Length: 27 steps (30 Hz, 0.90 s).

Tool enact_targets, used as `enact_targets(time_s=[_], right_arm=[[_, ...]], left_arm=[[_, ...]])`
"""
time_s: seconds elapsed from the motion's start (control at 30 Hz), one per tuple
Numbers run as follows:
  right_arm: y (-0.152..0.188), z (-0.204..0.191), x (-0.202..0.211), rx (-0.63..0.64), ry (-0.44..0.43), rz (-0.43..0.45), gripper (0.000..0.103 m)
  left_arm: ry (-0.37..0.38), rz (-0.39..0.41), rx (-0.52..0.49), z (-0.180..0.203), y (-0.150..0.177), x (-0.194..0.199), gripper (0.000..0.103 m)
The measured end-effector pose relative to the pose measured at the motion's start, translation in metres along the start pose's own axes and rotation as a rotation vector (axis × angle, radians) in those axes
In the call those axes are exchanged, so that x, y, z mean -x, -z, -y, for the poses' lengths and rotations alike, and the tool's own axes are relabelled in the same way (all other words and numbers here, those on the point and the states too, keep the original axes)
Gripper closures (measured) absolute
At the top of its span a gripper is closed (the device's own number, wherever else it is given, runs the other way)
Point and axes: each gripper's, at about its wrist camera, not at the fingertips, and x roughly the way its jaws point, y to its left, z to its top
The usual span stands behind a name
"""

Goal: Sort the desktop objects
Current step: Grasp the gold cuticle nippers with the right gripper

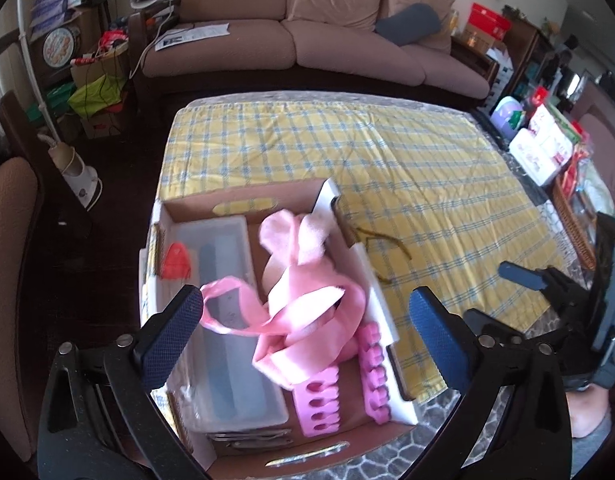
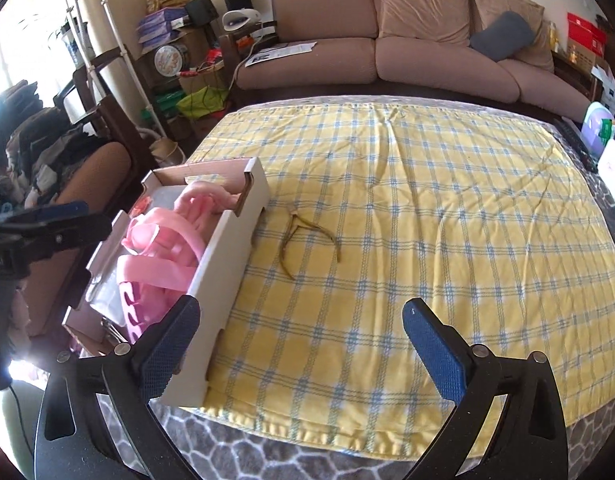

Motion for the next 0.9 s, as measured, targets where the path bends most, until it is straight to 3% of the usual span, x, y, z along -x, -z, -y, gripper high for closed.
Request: enact_targets(time_s=[0.07,0.33,0.53,0.67,0.73,0.77,0.83,0.9], right_arm=[[-0.002,0.005,-0.008,0.027,0.012,0.007,0.010],[-0.019,0.007,-0.062,0.173,-0.035,-0.024,0.010],[-0.021,0.003,-0.112,0.305,-0.083,-0.105,0.011],[-0.017,-0.002,-0.129,0.373,-0.064,-0.112,0.013],[-0.017,-0.002,-0.127,0.378,-0.056,-0.089,0.026],[-0.019,0.001,-0.125,0.367,-0.051,-0.078,0.043],[-0.022,0.012,-0.121,0.315,-0.089,-0.087,0.043],[-0.018,0.021,-0.118,0.304,-0.057,-0.095,0.043]], left_arm=[[0.005,0.002,-0.021,0.009,-0.013,-0.005,0.000],[0.028,-0.045,-0.027,0.028,-0.069,-0.046,0.000],[0.057,-0.084,-0.002,0.023,-0.076,-0.069,0.000],[0.070,-0.095,0.006,0.020,-0.073,-0.077,0.000],[0.081,-0.105,0.011,0.022,-0.071,-0.080,0.000],[0.085,-0.109,0.013,0.023,-0.070,-0.082,0.000],[0.086,-0.117,0.008,0.029,-0.069,-0.084,0.000],[0.099,-0.123,0.003,0.038,-0.069,-0.084,0.000]])
